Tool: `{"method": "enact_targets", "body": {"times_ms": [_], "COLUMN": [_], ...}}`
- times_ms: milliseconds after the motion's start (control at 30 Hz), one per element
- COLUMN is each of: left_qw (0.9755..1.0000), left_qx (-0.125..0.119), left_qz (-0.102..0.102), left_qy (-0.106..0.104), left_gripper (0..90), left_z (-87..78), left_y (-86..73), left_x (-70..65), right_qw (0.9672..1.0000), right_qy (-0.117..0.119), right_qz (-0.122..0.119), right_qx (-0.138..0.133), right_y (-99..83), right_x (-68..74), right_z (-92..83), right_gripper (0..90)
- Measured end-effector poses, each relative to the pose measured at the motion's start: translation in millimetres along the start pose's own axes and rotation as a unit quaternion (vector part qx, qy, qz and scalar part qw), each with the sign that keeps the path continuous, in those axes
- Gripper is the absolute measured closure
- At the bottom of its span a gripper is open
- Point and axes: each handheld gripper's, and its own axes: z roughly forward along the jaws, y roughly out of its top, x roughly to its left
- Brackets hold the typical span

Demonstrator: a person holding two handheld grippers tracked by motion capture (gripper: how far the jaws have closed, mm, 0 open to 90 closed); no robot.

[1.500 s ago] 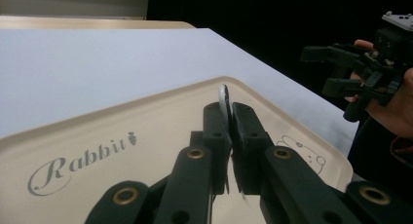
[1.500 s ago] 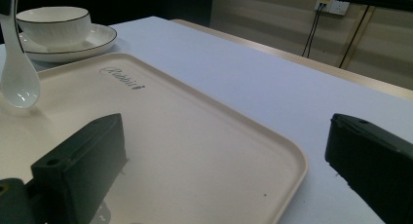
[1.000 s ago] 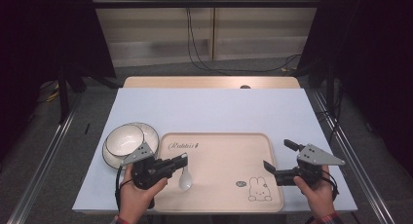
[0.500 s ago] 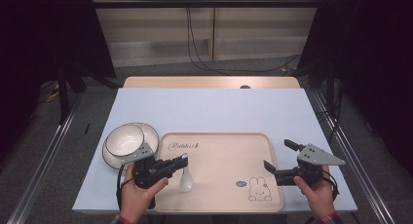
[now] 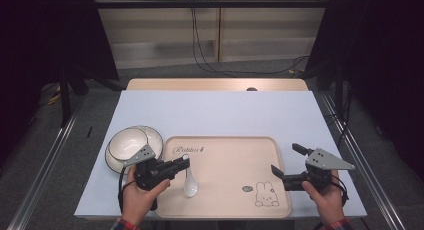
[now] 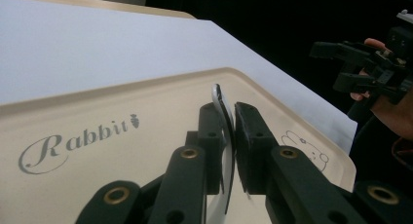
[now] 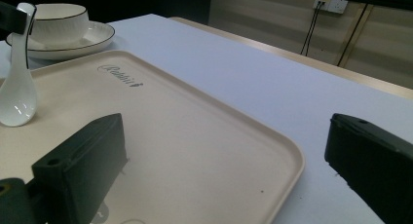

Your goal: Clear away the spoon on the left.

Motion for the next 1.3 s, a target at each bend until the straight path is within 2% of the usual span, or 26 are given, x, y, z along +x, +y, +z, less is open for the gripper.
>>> {"method": "enact_targets", "body": {"times_ms": [67,300,333,400,500,733,767,933,1033,1300], "left_qw": [0.9999,0.9997,0.9995,0.9997,0.9994,0.999,0.9986,0.9986,0.9978,0.9975], "left_qx": [0.002,0.006,0.01,0.007,0.011,0.018,0.02,0.02,0.024,0.026], "left_qz": [0.006,0.005,0.008,0.007,0.009,0.006,0.003,0.002,0.0,-0.008], "left_qy": [0.009,0.021,0.028,0.024,0.03,0.041,0.049,0.048,0.061,0.066], "left_gripper": [80.5,78.1,77.7,76.8,75.3,74.0,73.5,72.4,72.1,70.5], "left_z": [0.3,2.0,2.2,3.7,4.9,7.8,8.5,10.3,11.2,15.3], "left_y": [-0.5,-1.6,-1.7,-2.4,-3.2,-5.7,-6.2,-7.3,-7.6,-10.6], "left_x": [3.5,12.1,13.5,16.4,19.7,25.3,26.4,30.1,31.8,40.0], "right_qw": [1.0,1.0,1.0,1.0,1.0,1.0,1.0,1.0,1.0,1.0], "right_qy": [-0.001,-0.001,0.002,0.001,0.001,0.0,-0.001,-0.001,-0.002,-0.002], "right_qz": [0.001,0.002,0.002,0.001,0.001,0.003,0.003,0.001,0.001,0.001], "right_qx": [0.001,0.003,0.002,0.001,0.001,0.001,0.002,0.002,0.002,0.001], "right_y": [-0.2,-0.3,-0.4,-0.3,-0.5,-0.8,-1.1,-1.4,-1.6,-1.6], "right_x": [-0.1,-0.3,-0.6,-0.4,-0.4,-0.2,-0.3,-0.4,-0.9,-1.3], "right_z": [-0.5,-1.4,-1.1,-0.9,-1.0,-1.6,-1.5,-1.7,-2.5,-3.3], "right_gripper": [1.1,1.1,1.1,1.1,1.1,1.2,1.2,1.2,1.2,1.2]}}
